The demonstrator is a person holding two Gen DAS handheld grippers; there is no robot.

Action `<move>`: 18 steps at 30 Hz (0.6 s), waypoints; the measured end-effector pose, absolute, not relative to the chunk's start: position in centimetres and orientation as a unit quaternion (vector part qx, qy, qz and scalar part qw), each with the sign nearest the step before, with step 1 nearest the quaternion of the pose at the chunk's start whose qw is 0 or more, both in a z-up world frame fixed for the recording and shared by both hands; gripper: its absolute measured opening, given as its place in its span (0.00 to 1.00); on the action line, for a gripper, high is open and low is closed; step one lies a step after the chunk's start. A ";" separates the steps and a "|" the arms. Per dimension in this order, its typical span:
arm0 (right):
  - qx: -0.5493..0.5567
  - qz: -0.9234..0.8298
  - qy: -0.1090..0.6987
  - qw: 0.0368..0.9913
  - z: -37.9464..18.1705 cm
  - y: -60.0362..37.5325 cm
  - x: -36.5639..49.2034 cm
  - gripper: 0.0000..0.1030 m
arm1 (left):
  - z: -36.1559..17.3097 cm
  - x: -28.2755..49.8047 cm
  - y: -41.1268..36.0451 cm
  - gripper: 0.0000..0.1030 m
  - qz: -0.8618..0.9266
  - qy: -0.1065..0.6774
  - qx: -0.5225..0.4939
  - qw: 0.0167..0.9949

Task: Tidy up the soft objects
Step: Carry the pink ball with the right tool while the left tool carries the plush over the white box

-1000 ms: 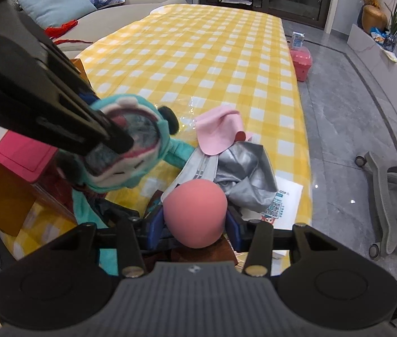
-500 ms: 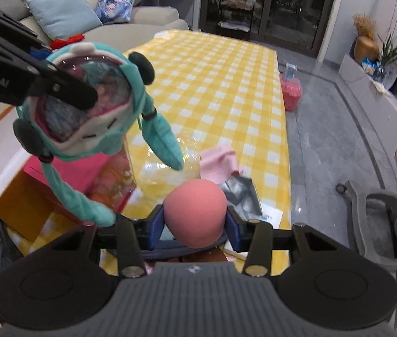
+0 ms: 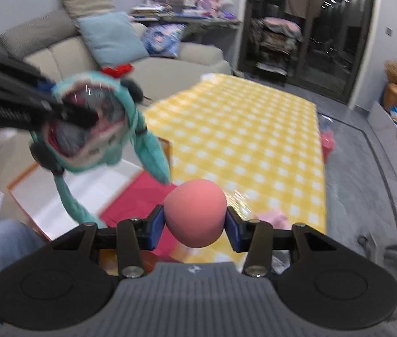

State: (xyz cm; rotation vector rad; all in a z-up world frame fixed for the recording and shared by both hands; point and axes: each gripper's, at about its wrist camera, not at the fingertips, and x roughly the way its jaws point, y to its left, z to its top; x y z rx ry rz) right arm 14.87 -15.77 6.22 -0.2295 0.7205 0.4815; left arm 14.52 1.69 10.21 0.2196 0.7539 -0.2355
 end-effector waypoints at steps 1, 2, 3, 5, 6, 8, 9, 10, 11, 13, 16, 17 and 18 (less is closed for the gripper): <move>-0.108 0.241 0.344 0.901 6.6 -15.1 14.9 0.44 | 10.1 14.4 2.6 0.21 -0.106 0.367 0.102 0.918; -0.105 0.249 0.340 0.901 6.9 -14.5 15.0 0.44 | 9.9 14.5 3.4 0.20 -0.094 0.368 0.099 0.920; -0.102 0.258 0.336 0.900 7.3 -13.7 15.1 0.44 | 9.6 14.5 4.2 0.20 -0.080 0.367 0.096 0.922; -0.093 0.275 0.332 0.898 7.8 -12.3 15.3 0.44 | 9.1 14.5 5.7 0.20 -0.057 0.368 0.092 0.924; -0.087 0.283 0.332 0.896 8.1 -11.6 15.4 0.44 | 8.8 14.3 6.6 0.20 -0.047 0.369 0.087 0.924; -0.072 0.300 0.335 0.890 8.4 -10.2 15.8 0.44 | 8.1 14.4 8.1 0.20 -0.030 0.374 0.075 0.924; -0.066 0.308 0.338 0.887 8.5 -9.5 16.0 0.44 | 7.7 14.2 8.8 0.20 -0.024 0.376 0.072 0.924; -0.062 0.315 0.340 0.884 8.5 -8.7 16.1 0.44 | 7.2 14.3 9.5 0.20 -0.016 0.379 0.069 0.923; -0.062 0.322 0.344 0.880 8.4 -8.0 16.3 0.44 | 6.7 14.5 10.1 0.20 -0.009 0.382 0.068 0.922; -0.065 0.334 0.352 0.872 8.0 -6.3 16.4 0.44 | 5.9 14.1 11.1 0.20 -0.001 0.387 0.067 0.920; -0.071 0.355 0.375 0.853 6.8 -4.0 16.9 0.44 | 4.1 14.1 12.5 0.20 0.001 0.409 0.054 0.911; -0.076 0.361 0.384 0.847 6.4 -3.2 17.2 0.44 | 3.5 14.1 13.0 0.20 0.002 0.418 0.049 0.907; -0.082 0.367 0.393 0.839 5.8 -2.3 17.5 0.44 | 2.9 14.1 13.3 0.20 0.003 0.427 0.045 0.903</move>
